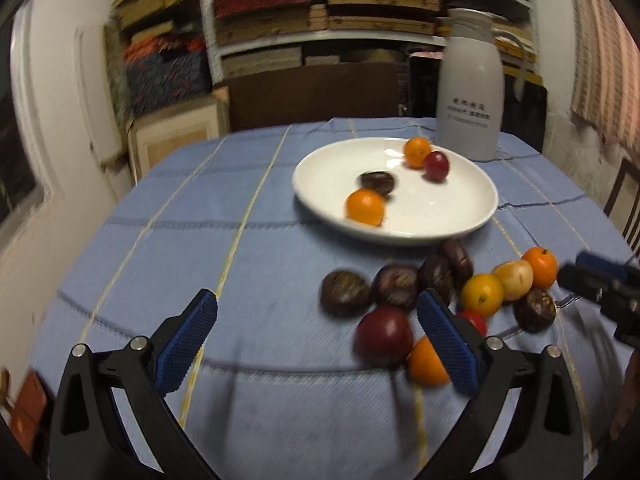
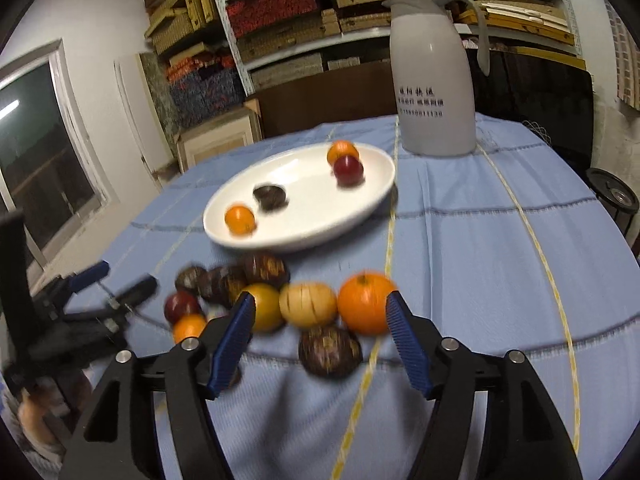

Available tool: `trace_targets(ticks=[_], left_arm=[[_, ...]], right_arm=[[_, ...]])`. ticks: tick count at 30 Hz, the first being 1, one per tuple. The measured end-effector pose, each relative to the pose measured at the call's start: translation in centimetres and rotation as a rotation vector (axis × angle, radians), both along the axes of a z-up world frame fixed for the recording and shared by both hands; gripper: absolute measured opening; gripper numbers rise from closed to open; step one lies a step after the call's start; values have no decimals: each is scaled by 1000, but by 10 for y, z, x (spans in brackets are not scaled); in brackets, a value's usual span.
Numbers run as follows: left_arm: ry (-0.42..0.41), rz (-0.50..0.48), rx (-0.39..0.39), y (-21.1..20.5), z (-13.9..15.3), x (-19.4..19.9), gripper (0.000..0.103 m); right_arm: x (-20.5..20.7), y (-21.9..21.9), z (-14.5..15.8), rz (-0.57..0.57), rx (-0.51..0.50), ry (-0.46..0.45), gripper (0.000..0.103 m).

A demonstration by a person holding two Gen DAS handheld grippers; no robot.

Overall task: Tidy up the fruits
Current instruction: 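Grasp the stemmed tangerine with the right tool while the left tool grasps a red tomato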

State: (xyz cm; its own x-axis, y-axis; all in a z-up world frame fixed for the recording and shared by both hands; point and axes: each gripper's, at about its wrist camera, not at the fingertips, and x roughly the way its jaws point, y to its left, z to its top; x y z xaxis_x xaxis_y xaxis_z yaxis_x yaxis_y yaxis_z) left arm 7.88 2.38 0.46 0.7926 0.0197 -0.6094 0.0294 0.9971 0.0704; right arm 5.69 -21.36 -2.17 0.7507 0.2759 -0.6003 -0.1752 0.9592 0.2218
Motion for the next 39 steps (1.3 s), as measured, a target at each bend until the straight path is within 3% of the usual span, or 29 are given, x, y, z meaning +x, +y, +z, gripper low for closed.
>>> trace_targets(ticks=[4,7,11,16,20,22,27,32,39], left_arm=[[54,52,-161,39,-7,-4,98],[80,76,-223,53,-11,-3,98],[103,79,-191,49,-17,0,98],[95,7,-160,32,-16,-1,98],[110,-32,-113,16,-18,1,98],[122,-39,-93,10,-21,3,98],[135,-42,-88,6,-23,5,98],[156,-47,-88,5,-27,8,98],[175,-71,-81,1,-31,11,98]], right_arm=[[-12,4,-5,18,-9,12,71],[-15,-2,-4,-3,12,7,74],[-14,-3,-8,1,23,33,74],[-16,4,-8,34,5,30,74],[-11,-7,-12,-23,27,64,74],[-6,-13,-14,-46,37,72,70],[12,-26,-14,-87,47,80,48],[39,-29,-27,-60,106,178,45],[53,-24,-30,-50,85,166,44]])
